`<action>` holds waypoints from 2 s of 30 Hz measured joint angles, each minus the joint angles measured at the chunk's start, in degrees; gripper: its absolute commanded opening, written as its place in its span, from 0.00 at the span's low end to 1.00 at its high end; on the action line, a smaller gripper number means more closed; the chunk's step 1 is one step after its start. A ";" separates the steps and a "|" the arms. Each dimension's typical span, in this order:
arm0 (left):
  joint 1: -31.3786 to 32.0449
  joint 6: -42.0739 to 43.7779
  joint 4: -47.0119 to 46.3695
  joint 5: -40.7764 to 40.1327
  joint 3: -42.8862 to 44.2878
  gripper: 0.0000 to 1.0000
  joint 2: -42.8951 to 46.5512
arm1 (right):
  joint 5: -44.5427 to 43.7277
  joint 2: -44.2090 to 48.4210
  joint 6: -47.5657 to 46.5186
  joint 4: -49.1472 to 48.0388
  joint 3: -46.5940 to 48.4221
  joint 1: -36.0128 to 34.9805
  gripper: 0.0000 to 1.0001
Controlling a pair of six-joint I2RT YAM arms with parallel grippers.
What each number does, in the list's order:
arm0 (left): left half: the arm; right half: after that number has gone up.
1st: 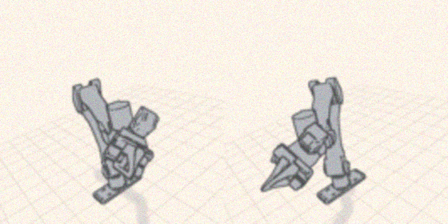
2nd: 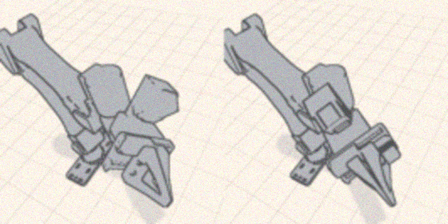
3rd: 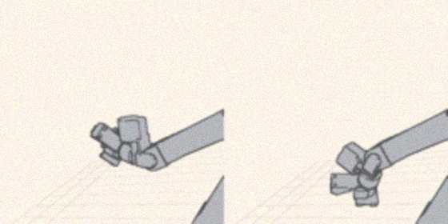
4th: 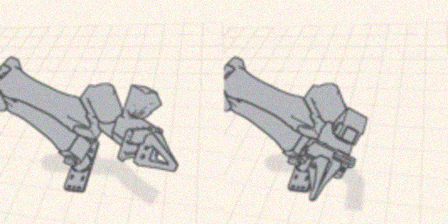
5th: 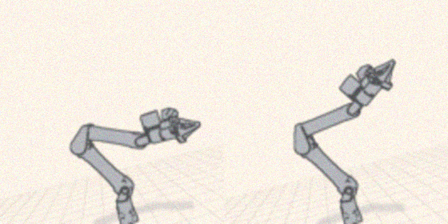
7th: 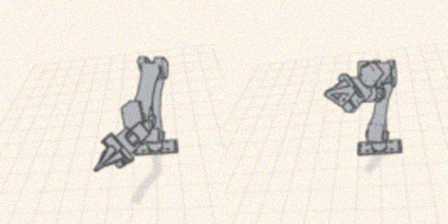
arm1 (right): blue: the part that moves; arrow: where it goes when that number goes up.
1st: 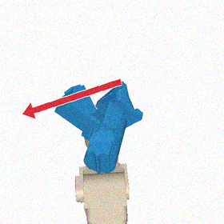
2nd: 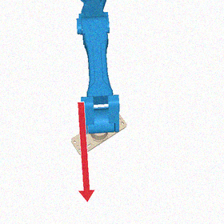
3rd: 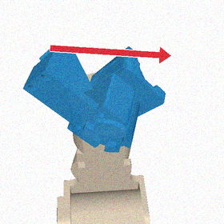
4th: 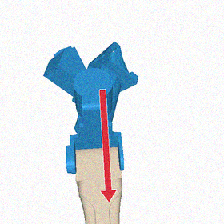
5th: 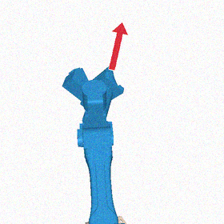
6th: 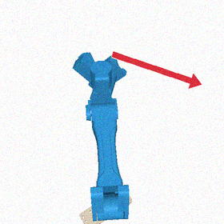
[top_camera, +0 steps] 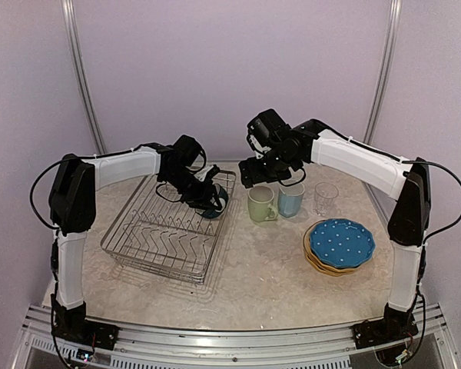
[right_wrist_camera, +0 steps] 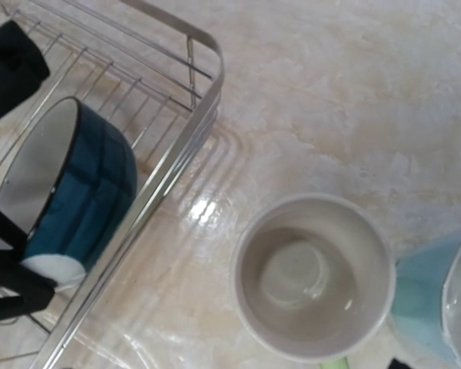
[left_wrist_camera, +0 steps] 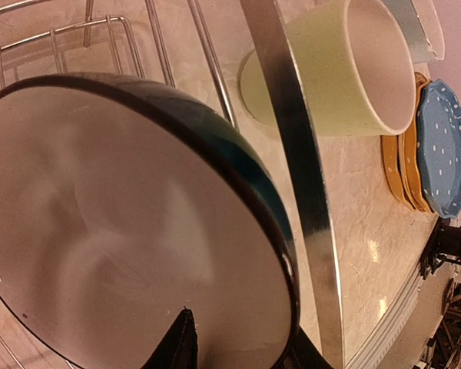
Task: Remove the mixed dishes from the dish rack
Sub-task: Grab the bowl from the dish rack, then place the bowl on the dish rack.
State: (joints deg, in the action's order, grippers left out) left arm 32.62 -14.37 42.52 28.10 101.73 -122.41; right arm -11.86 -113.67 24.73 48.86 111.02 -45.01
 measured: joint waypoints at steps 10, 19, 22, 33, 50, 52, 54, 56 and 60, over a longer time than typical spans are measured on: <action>0.39 1.53 0.31 0.09 1.92 0.16 -1.20 | 0.00 0.00 -0.02 -0.50 0.00 0.00 0.85; 1.90 4.20 -1.38 -3.50 1.86 0.00 -0.15 | 0.07 0.63 0.61 -2.19 -3.69 0.00 0.85; 1.95 4.39 -0.11 -5.97 1.40 0.00 0.72 | 0.04 1.09 0.96 -2.51 -4.55 0.00 0.86; 1.99 2.99 2.62 -10.99 -0.44 0.00 6.21 | 1.77 6.29 3.28 -10.32 -11.19 0.00 0.88; 2.84 1.09 16.02 -18.36 7.43 0.08 -1.27 | 3.67 6.32 3.98 -14.86 -11.26 0.00 0.88; 2.84 1.09 16.79 -18.75 8.48 0.15 -1.73 | 3.72 6.32 4.07 -14.93 -11.26 0.00 0.88; 2.84 1.16 17.42 -19.08 9.31 0.29 -2.14 | 3.72 6.34 4.11 -15.10 -11.50 0.00 0.88; 2.86 1.03 17.55 -19.50 9.81 0.40 -2.67 | 3.72 6.36 4.11 -15.28 -11.91 0.00 0.88; 2.93 0.92 17.73 -19.63 9.86 0.54 -2.86 | 3.65 6.62 4.13 -15.39 -12.83 0.00 0.88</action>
State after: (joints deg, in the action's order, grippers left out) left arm 35.55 -13.45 60.25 8.47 111.59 -125.27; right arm -8.21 -107.04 28.86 33.47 98.19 -45.01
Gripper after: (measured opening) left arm 0.466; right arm 0.880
